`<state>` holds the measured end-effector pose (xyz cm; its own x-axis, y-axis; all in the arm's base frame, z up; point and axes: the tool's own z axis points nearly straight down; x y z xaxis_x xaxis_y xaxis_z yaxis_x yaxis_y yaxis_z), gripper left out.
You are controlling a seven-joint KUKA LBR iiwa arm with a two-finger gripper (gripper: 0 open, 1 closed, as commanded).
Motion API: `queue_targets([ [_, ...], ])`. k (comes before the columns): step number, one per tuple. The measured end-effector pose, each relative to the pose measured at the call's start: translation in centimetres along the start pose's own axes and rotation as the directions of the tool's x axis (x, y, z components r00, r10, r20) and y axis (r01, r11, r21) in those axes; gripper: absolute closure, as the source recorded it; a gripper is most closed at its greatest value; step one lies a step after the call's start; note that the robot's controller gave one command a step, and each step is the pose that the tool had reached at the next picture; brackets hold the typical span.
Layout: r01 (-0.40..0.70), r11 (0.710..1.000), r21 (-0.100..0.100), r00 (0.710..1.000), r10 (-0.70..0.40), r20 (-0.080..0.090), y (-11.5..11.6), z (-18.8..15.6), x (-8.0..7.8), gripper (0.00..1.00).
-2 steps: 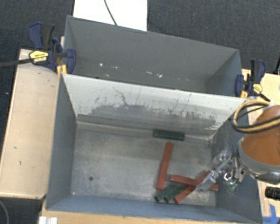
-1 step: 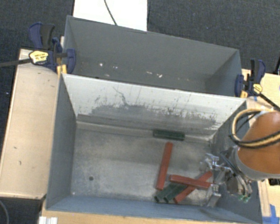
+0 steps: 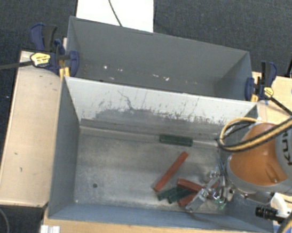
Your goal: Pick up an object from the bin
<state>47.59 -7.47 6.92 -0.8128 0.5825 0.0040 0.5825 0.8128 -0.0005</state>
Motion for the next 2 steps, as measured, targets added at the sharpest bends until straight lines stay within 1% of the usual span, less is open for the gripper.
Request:
queue_targets([
  [1, 0.55, 0.835, 0.002, 0.835, -0.55, 0.008, 0.25, -0.13, -1.58, 0.0],
  [2, 0.551, 0.835, 0.002, 0.835, -0.551, 0.008, 0.28, -0.16, -1.56, 1.0],
])
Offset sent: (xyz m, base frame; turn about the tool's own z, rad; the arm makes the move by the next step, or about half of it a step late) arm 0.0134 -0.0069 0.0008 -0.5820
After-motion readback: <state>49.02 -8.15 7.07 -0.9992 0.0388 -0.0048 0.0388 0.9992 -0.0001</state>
